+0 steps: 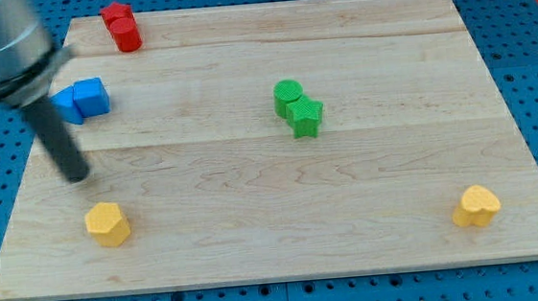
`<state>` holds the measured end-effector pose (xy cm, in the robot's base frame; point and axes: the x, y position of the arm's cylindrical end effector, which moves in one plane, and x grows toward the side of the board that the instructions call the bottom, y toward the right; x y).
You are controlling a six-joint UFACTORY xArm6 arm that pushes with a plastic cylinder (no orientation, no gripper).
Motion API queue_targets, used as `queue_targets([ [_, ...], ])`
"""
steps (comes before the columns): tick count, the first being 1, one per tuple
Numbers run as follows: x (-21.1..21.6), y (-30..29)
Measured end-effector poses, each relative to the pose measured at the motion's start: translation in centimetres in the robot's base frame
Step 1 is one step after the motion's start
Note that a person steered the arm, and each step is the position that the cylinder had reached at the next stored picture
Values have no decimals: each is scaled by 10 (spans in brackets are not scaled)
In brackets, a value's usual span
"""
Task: Point your arm towards the yellow hexagon
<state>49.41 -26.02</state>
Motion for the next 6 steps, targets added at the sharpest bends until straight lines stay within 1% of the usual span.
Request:
queue_targets([
  [1, 55, -20],
  [2, 96, -6],
  [3, 102, 14],
  [4, 102, 4],
  [5, 76, 11],
  [6, 71, 36],
])
